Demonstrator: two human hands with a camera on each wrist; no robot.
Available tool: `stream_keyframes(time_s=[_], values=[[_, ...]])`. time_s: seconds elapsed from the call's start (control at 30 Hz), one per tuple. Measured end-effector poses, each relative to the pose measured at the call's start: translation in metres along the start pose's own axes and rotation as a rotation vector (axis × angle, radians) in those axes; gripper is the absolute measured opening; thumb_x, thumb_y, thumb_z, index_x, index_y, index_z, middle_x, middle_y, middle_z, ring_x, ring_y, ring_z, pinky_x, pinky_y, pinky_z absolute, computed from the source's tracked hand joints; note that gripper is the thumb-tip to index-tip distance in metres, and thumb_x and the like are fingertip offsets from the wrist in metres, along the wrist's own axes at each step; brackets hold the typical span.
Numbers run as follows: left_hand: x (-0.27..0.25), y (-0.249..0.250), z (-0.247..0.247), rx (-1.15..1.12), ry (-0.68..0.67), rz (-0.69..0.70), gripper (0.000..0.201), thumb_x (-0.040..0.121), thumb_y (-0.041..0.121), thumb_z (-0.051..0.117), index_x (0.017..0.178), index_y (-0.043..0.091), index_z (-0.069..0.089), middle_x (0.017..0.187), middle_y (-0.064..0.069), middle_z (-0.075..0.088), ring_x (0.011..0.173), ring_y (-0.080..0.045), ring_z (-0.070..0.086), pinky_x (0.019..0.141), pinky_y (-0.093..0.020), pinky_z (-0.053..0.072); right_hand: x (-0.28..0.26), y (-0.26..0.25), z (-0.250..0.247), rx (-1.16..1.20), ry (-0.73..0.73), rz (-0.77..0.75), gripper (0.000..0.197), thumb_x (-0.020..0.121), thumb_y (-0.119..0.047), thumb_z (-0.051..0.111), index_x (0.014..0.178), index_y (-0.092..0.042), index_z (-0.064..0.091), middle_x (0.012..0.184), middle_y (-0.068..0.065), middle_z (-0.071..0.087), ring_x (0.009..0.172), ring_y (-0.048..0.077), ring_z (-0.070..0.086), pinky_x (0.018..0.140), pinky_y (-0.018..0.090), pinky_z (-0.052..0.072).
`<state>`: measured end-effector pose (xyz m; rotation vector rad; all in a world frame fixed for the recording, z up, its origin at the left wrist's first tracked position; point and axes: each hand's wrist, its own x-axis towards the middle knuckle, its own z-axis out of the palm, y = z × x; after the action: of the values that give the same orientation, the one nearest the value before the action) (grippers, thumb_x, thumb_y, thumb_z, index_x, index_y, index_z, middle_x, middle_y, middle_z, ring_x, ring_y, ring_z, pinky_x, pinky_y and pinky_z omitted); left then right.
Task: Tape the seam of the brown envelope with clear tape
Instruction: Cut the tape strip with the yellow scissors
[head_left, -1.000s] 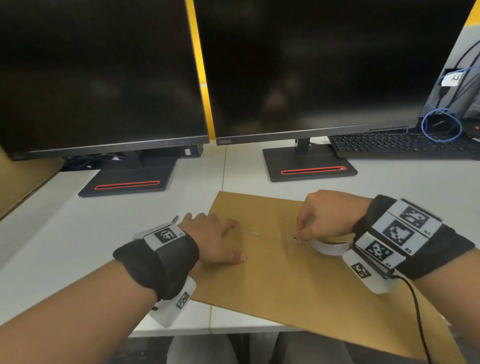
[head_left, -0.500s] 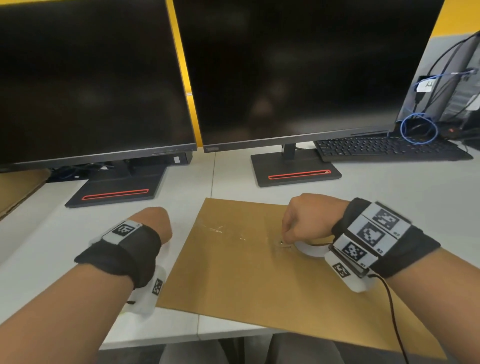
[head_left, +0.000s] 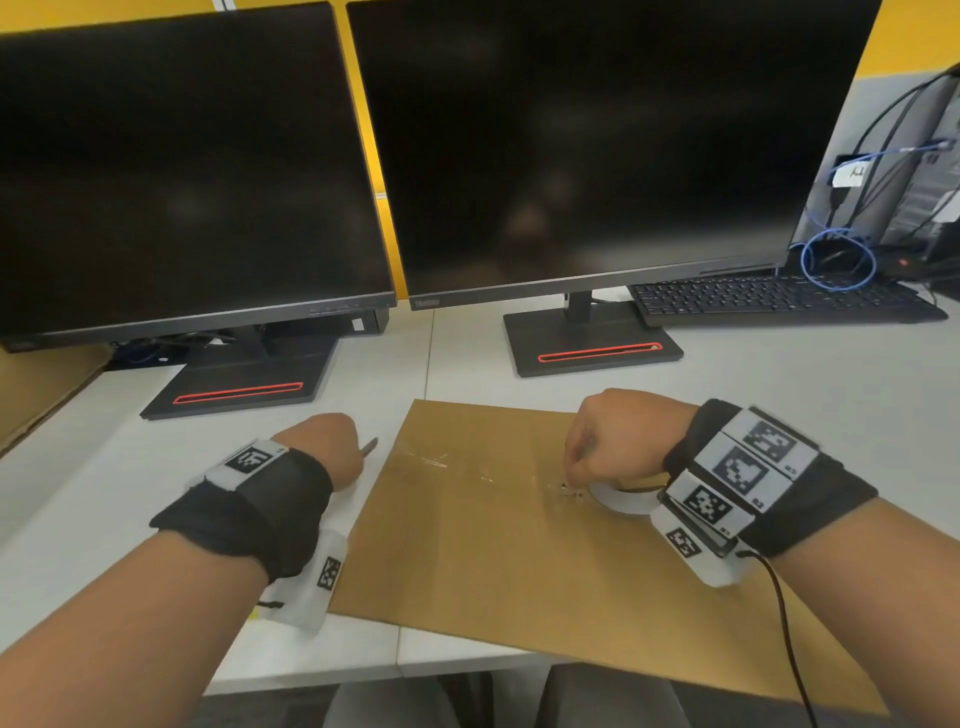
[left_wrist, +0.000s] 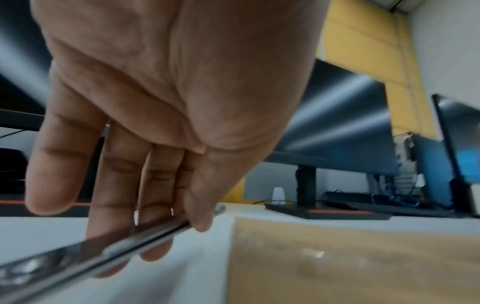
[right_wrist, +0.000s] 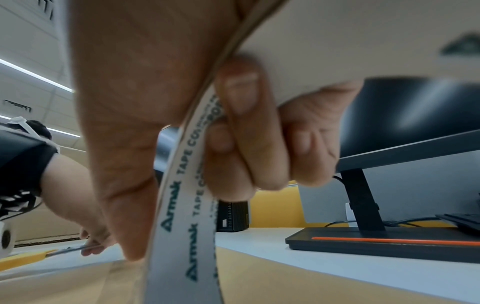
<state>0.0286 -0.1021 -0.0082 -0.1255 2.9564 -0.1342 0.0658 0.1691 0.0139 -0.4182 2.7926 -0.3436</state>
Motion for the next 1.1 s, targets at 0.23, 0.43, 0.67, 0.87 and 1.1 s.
stream_keyframes(time_s=[0.23, 0.43, 0.67, 0.87, 1.1], values=[[-0.019, 0.048, -0.045, -0.209, 0.151, 0.24, 0.021, 0.099, 0.024, 0.047, 0.113, 0.011, 0.057, 0.109, -0.007, 0.061, 0.092, -0.021, 0.054, 0.078, -0.026, 0.04, -0.002, 0.003, 0.0, 0.006, 0.007, -0.002, 0.02, 0.079, -0.037, 0.065, 0.078, -0.021, 0.077, 0.077, -0.008, 0.074, 0.08, 0.011, 0.066, 0.071, 0.028, 0.054], [-0.034, 0.093, -0.055, -0.523, 0.057, 0.421, 0.009, 0.098, 0.026, 0.051, 0.097, 0.017, 0.052, 0.101, -0.009, 0.063, 0.088, -0.027, 0.062, 0.074, -0.035, 0.053, -0.006, 0.005, 0.0, 0.001, 0.031, -0.015, 0.021, 0.08, -0.038, 0.064, 0.085, -0.024, 0.078, 0.087, -0.01, 0.075, 0.083, 0.01, 0.064, 0.075, 0.025, 0.052], [-0.025, 0.116, -0.041, -0.928, -0.117, 0.413, 0.011, 0.099, 0.022, 0.049, 0.102, 0.011, 0.051, 0.101, -0.009, 0.068, 0.075, -0.021, 0.064, 0.068, -0.031, 0.06, -0.009, 0.016, -0.005, -0.068, 0.037, -0.048, 0.039, 0.081, -0.049, 0.064, 0.113, -0.028, 0.06, 0.101, -0.004, 0.06, 0.09, 0.018, 0.054, 0.085, 0.032, 0.047], [-0.006, 0.108, -0.015, -1.022, -0.247, 0.273, 0.013, 0.1, 0.013, 0.045, 0.1, 0.002, 0.053, 0.106, -0.016, 0.073, 0.074, -0.026, 0.064, 0.075, -0.037, 0.058, 0.0, 0.026, -0.006, -0.115, 0.078, -0.062, 0.03, 0.08, -0.049, 0.066, 0.096, -0.027, 0.052, 0.069, -0.013, 0.043, 0.081, 0.017, 0.047, 0.071, 0.029, 0.035], [0.001, 0.091, -0.003, -0.945, -0.281, 0.241, 0.026, 0.101, 0.014, 0.041, 0.078, 0.01, 0.05, 0.102, -0.018, 0.073, 0.073, -0.029, 0.068, 0.063, -0.028, 0.053, 0.017, 0.031, -0.01, -0.179, 0.104, -0.174, 0.026, 0.08, -0.051, 0.063, 0.092, -0.032, 0.05, 0.08, -0.01, 0.068, 0.083, 0.016, 0.056, 0.084, 0.03, 0.038]])
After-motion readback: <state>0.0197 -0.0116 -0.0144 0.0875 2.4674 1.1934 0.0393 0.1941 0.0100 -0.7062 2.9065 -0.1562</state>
